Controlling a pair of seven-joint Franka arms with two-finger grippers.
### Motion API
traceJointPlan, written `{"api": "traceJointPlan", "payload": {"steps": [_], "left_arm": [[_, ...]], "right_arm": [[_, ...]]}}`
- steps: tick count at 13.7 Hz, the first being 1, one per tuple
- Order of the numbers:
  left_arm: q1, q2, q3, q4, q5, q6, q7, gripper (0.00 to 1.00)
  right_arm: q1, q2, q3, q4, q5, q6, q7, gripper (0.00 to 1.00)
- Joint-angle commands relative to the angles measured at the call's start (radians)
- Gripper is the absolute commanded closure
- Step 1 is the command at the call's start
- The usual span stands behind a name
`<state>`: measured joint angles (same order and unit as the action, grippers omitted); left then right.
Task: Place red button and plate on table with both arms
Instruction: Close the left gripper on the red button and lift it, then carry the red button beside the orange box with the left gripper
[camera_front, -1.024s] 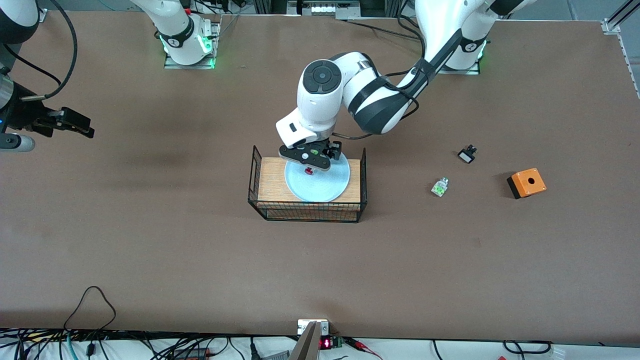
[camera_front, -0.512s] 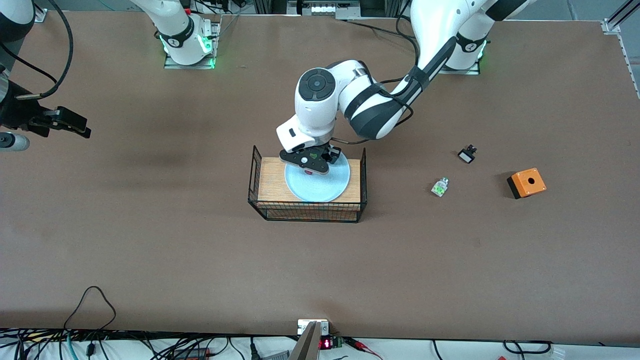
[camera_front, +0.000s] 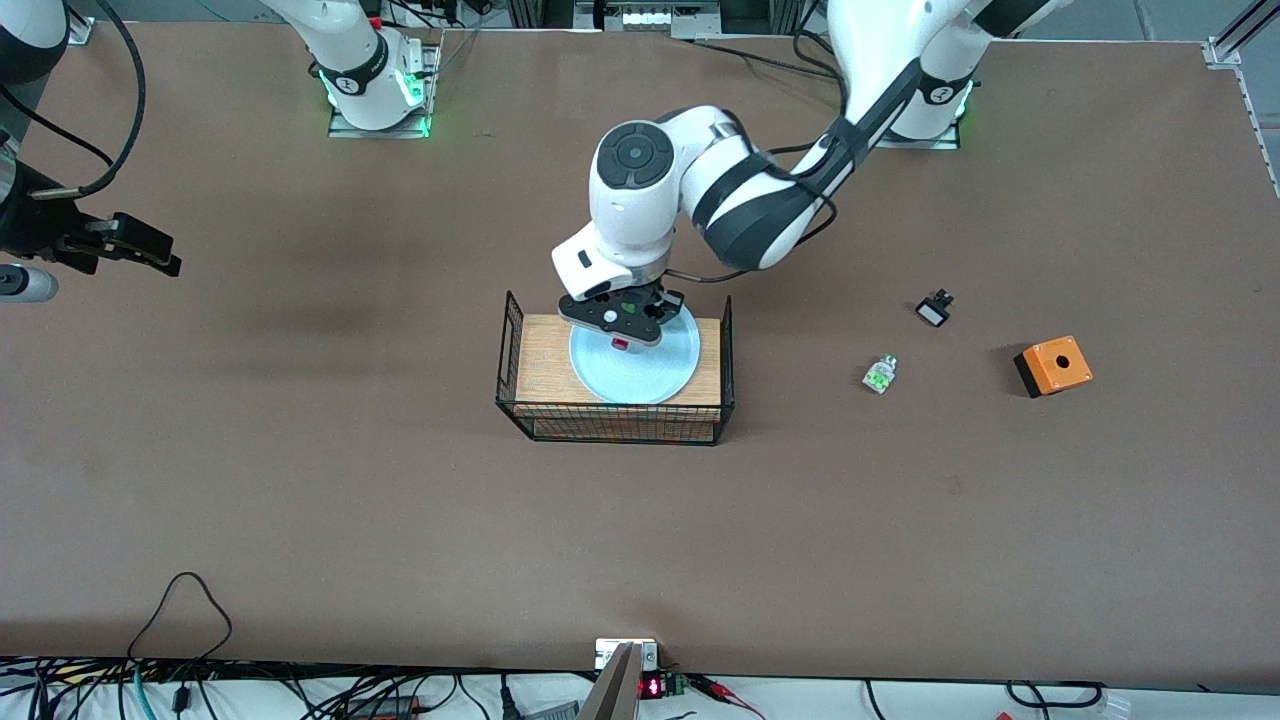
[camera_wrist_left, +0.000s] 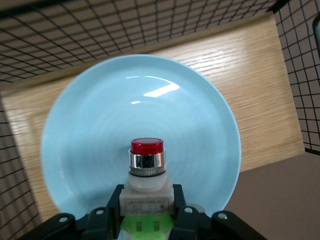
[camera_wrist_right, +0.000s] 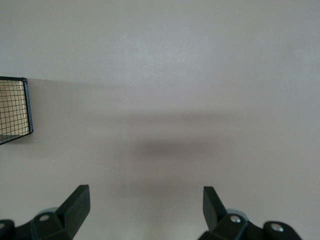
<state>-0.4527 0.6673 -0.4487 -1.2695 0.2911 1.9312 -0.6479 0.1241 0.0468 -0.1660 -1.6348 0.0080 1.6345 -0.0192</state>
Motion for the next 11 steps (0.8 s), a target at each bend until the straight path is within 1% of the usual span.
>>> {"api": "traceJointPlan", "payload": {"steps": [1,3,4,5,7,9,11], "left_arm": [[0.075,-0.125,-0.005,-0.014,0.010,-0.134,-0.010,0.83],[0.156,-0.161,-0.010,-0.014,0.010,-0.249,0.001,0.83],[0.199,-0.163,-0.013,-0.013,0.007,-0.311,0.011,0.86],[0.244,-0.163,-0.015,-0.013,-0.007,-0.349,0.046,0.86],[0.359,-0.166,-0.013,-0.014,-0.055,-0.376,0.167,0.86],[0.461,-0.163,-0.010,-0.019,-0.072,-0.397,0.291,0.86],[0.543,-0.147,-0.007,-0.062,-0.072,-0.403,0.384,0.85]], "right_arm": [[0.000,-0.001,0.000,0.009,-0.009,-0.007,-0.015,0.00],[0.000,-0.001,0.000,0.009,-0.009,-0.007,-0.015,0.00],[0.000,-0.001,0.000,0.009,-0.009,-0.007,-0.015,0.00],[0.002,-0.001,0.000,0.009,-0.009,-0.007,-0.015,0.00],[0.002,-0.007,0.000,0.013,-0.009,-0.007,-0.012,0.00],[-0.003,-0.004,0.000,0.021,-0.009,-0.007,-0.018,0.00],[-0.003,0.002,0.000,0.021,-0.009,-0.007,-0.010,0.00]]}}
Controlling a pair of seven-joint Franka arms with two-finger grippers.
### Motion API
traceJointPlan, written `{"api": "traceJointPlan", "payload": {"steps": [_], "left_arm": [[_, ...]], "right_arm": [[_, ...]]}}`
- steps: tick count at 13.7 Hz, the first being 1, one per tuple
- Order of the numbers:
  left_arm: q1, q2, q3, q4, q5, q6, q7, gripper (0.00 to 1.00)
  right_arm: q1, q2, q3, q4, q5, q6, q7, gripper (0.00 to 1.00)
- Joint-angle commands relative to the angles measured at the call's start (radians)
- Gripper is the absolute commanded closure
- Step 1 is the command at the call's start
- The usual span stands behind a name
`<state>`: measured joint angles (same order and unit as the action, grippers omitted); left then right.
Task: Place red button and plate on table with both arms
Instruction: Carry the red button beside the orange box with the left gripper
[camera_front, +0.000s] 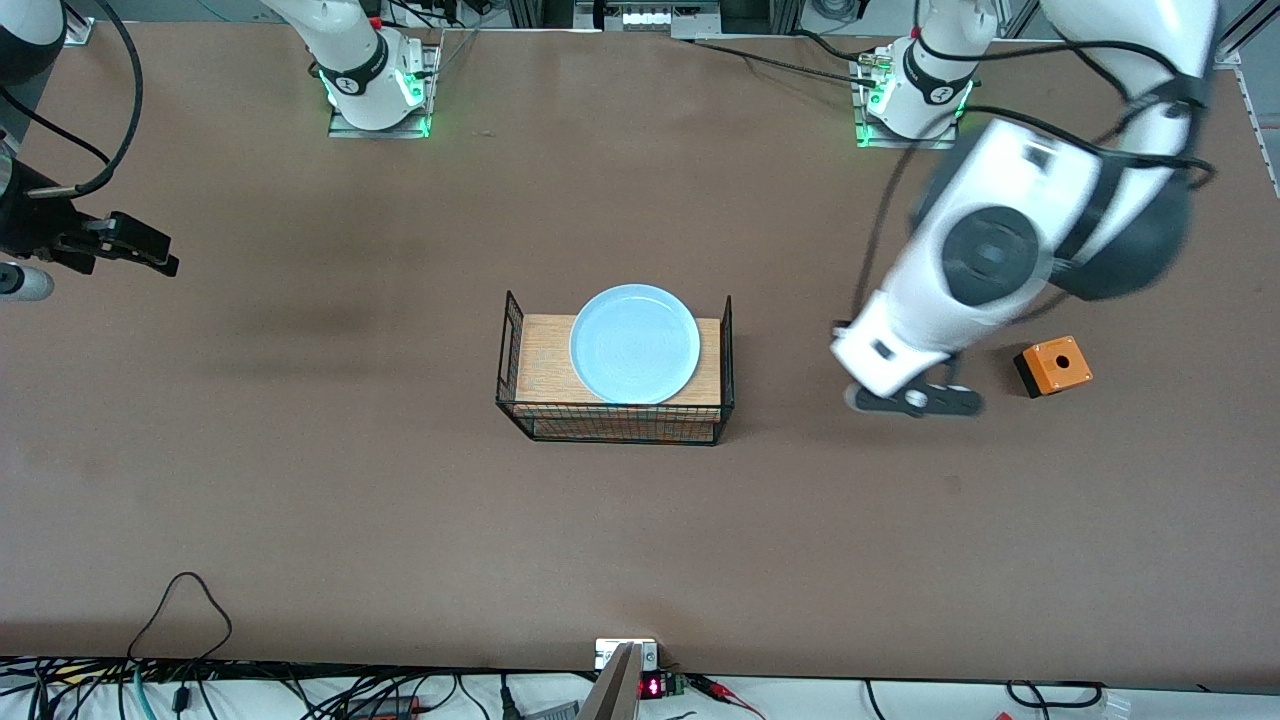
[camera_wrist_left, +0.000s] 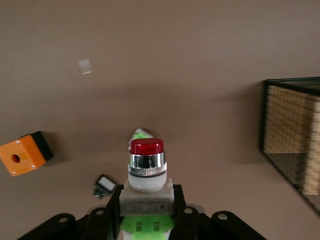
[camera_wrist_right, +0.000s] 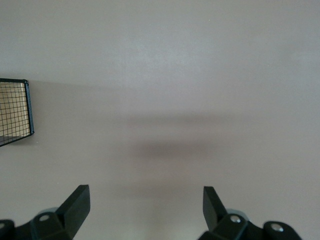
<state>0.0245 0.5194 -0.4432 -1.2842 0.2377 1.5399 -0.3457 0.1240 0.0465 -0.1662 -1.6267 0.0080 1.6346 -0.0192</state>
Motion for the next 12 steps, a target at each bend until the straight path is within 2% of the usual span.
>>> {"api": "traceJointPlan", "payload": {"steps": [1,5,9,12], "left_arm": [[0.113,0.023,-0.012,-0.070,-0.017,-0.006,0.112,0.85],[0.212,0.106,-0.005,-0.116,0.024,0.067,0.191,0.85],[0.302,0.154,-0.003,-0.273,0.072,0.306,0.253,0.85],[0.357,0.241,0.000,-0.284,0.152,0.431,0.315,0.84]], "right_arm": [[-0.001,0.007,0.001,0.013,-0.009,-0.007,-0.008,0.00],[0.005,0.015,0.002,0.011,-0.009,-0.007,-0.007,0.00],[0.003,0.015,0.002,0.011,-0.009,-0.007,-0.005,0.00],[0.005,0.015,0.004,0.011,-0.009,-0.007,-0.005,0.00]]}}
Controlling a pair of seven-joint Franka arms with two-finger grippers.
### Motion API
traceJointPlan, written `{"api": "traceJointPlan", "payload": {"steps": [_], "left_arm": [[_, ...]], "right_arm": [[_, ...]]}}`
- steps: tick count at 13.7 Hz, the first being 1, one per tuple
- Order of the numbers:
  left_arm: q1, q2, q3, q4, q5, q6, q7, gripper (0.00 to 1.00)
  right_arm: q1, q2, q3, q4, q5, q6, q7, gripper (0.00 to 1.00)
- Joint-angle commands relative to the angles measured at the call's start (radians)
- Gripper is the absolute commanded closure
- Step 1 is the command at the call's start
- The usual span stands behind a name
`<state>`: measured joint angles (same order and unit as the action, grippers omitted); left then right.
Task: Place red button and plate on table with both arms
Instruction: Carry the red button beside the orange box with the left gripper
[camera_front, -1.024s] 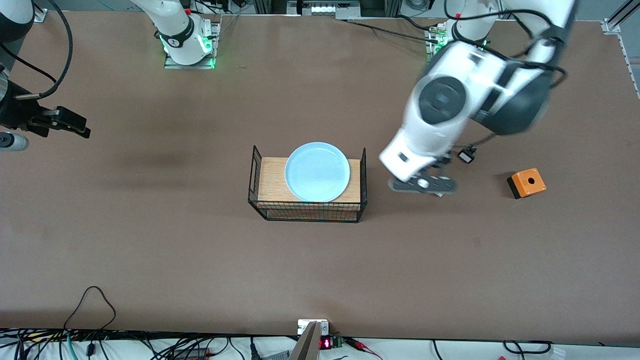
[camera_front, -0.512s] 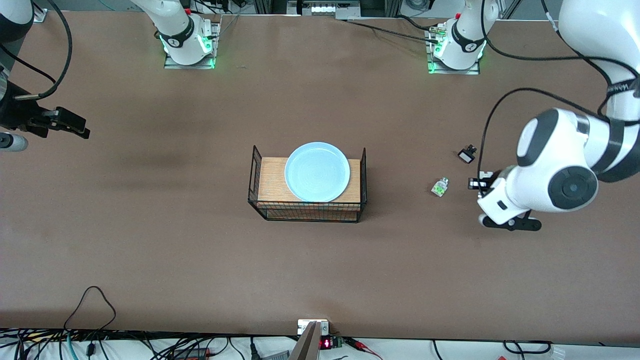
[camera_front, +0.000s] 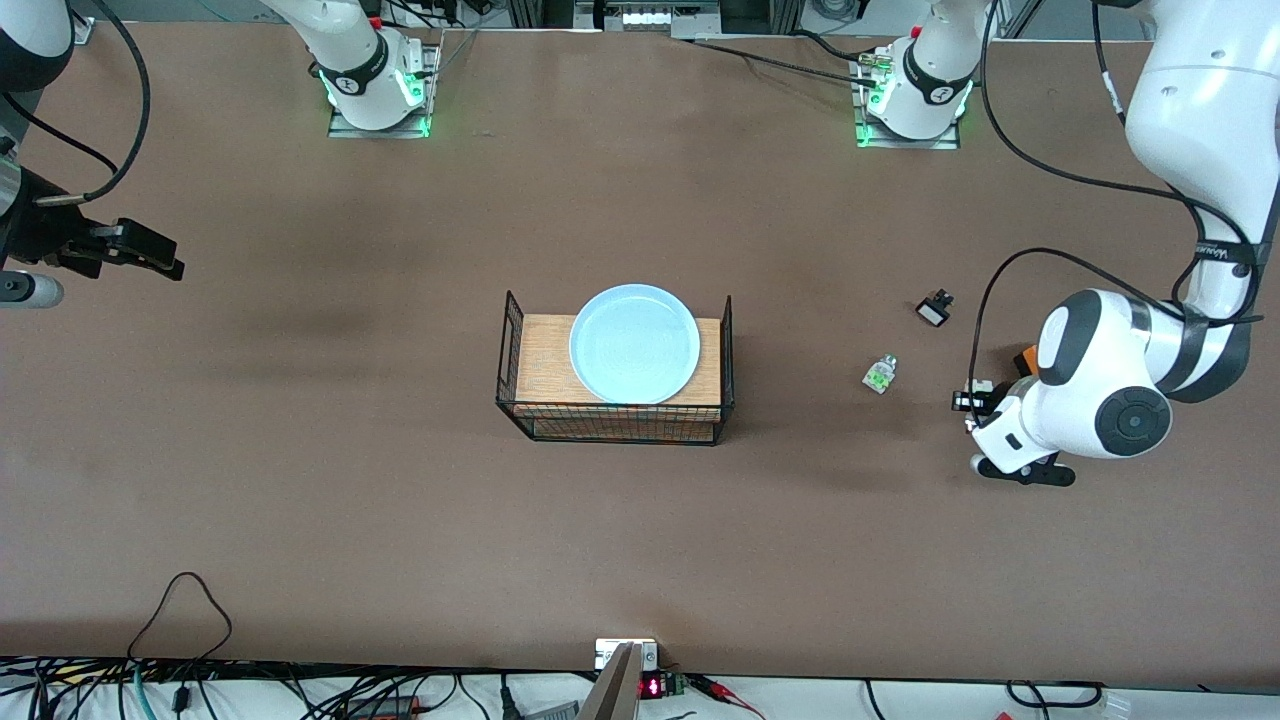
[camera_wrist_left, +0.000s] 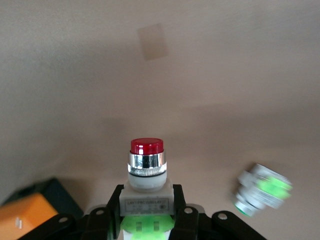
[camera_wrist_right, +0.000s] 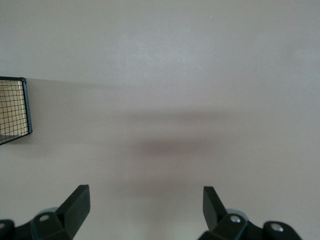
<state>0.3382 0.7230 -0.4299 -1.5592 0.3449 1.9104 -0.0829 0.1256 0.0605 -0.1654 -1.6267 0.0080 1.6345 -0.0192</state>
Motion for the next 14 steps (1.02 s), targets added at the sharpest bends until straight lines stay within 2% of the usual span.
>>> {"api": "traceJointPlan", "payload": {"steps": [1,2,3,4,5,8,11,14], "left_arm": [[0.047,0.044,-0.013,-0.025,0.049,0.084,0.058,0.83],[0.035,0.046,-0.010,-0.033,0.060,0.099,0.061,0.81],[0.033,0.046,-0.012,-0.035,0.084,0.101,0.060,0.74],[0.033,0.044,-0.012,-0.036,0.085,0.095,0.061,0.46],[0.033,0.038,-0.015,-0.036,0.085,0.085,0.063,0.00],[0.031,-0.002,-0.093,-0.018,0.085,-0.029,0.048,0.00],[0.034,-0.091,-0.142,0.010,0.075,-0.132,0.045,0.00],[0.031,-0.146,-0.219,0.112,0.074,-0.294,0.045,0.00]], "right_arm": [[0.003,0.002,0.003,0.011,-0.009,-0.007,-0.004,0.00],[0.003,0.002,0.003,0.011,-0.009,-0.007,-0.004,0.00],[0.003,0.002,0.003,0.011,-0.009,-0.007,-0.004,0.00],[0.003,0.001,0.003,0.013,-0.009,-0.007,-0.007,0.00],[0.003,-0.007,0.003,0.016,-0.009,-0.007,-0.011,0.00],[0.003,-0.002,0.003,0.016,-0.008,-0.005,-0.004,0.00],[0.005,0.010,0.006,0.016,-0.003,0.004,-0.001,0.00],[0.046,0.015,0.007,0.014,0.006,-0.007,-0.002,0.00]]}}
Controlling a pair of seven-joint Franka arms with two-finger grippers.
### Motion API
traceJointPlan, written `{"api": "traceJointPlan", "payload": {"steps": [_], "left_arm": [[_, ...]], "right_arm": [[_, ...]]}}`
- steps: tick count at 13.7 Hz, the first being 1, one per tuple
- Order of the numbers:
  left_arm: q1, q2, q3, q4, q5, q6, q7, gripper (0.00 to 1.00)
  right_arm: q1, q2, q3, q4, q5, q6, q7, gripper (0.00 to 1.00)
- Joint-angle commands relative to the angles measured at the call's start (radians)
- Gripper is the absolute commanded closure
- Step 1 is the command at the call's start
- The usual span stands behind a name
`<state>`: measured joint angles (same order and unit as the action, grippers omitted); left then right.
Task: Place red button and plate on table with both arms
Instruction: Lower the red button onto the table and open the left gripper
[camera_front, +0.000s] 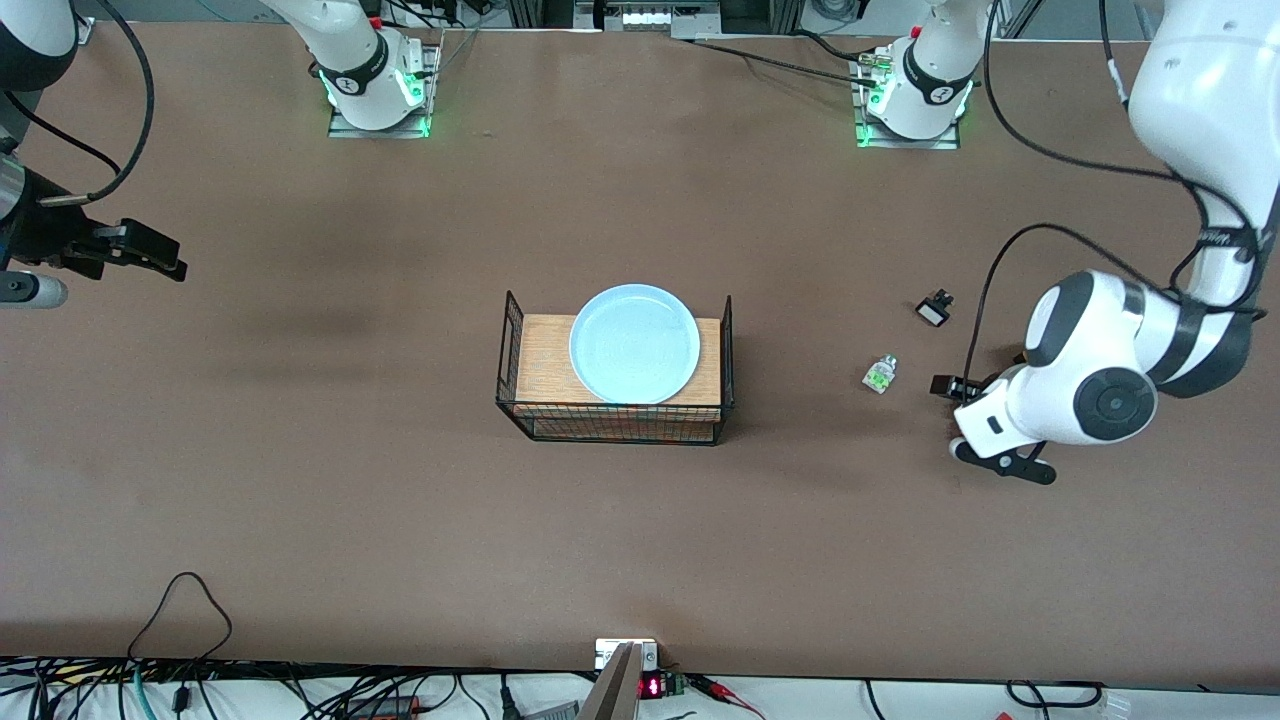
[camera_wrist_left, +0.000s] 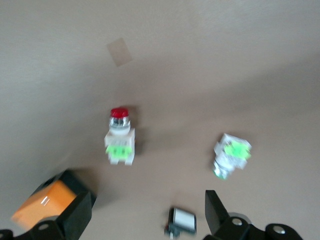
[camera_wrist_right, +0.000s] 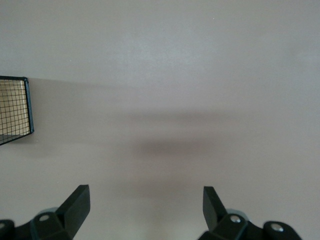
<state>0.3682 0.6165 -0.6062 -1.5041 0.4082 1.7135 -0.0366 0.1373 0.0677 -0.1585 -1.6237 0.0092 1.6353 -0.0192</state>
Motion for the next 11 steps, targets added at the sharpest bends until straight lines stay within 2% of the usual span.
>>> {"api": "traceJointPlan", "payload": {"steps": [1,3,4,5,7,9,11], "left_arm": [[0.001,-0.040,-0.075,0.115,0.014,-0.170,-0.002,0.00],[-0.024,-0.064,-0.086,0.197,-0.003,-0.264,0.001,0.00],[-0.055,-0.122,-0.064,0.205,-0.053,-0.261,0.000,0.00],[-0.096,-0.157,0.009,0.206,-0.125,-0.261,-0.005,0.00],[-0.262,-0.294,0.290,0.174,-0.352,-0.259,-0.008,0.00],[-0.346,-0.366,0.492,0.136,-0.458,-0.226,-0.005,0.00],[-0.356,-0.490,0.557,-0.055,-0.464,0.022,0.006,0.00]], "right_arm": [[0.048,0.007,0.001,0.010,0.002,-0.008,0.001,0.00],[0.071,0.012,0.002,0.008,0.043,-0.006,0.085,0.00],[0.106,0.012,0.002,0.008,0.084,-0.008,0.169,0.00],[0.143,0.014,0.002,0.010,0.093,-0.005,0.261,0.00],[0.268,0.032,0.001,0.012,0.095,0.015,0.445,0.00],[0.393,0.064,0.001,0.012,0.098,0.070,0.601,0.00],[0.476,0.092,0.001,0.012,0.101,0.124,0.724,0.00]]}}
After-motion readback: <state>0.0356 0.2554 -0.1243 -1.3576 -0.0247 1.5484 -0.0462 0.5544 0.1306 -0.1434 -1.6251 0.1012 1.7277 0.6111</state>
